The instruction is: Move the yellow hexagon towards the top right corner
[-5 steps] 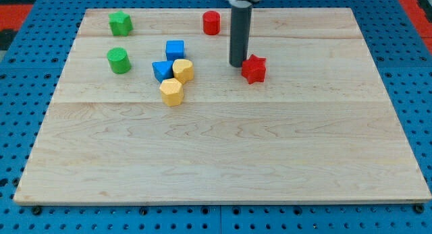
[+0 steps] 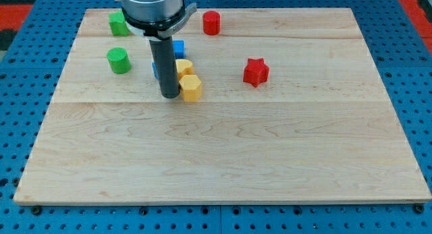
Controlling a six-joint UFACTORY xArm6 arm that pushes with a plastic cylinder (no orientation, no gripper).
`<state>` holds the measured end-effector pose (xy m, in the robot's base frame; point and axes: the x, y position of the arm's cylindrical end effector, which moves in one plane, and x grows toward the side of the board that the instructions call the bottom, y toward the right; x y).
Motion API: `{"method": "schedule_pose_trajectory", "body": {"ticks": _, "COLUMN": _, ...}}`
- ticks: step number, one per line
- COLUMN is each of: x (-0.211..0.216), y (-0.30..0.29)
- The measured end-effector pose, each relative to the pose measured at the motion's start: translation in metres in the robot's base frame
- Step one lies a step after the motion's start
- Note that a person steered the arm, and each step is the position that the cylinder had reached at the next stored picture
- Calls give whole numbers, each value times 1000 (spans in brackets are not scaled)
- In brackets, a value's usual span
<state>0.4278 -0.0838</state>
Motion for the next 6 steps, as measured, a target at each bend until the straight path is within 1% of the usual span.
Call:
{"method": "schedule_pose_trajectory", "body": {"ticks": 1, "x": 8, "y": 0}}
{"method": "schedule_pose_trajectory", "body": {"ticks": 2, "x": 3, "y": 27}}
{"method": "schedule_pose_trajectory", "body": {"ticks": 3, "x": -18, "y": 82}}
{"method": "schedule_pose_trajectory", "body": {"ticks": 4, "x": -72, "y": 94}}
{"method": "schedule_pose_trajectory", "body": {"ticks": 5, "x": -100, "y": 119}}
{"method": "schedule_pose_trajectory", "body": {"ticks": 6, "x": -96, "y": 129}}
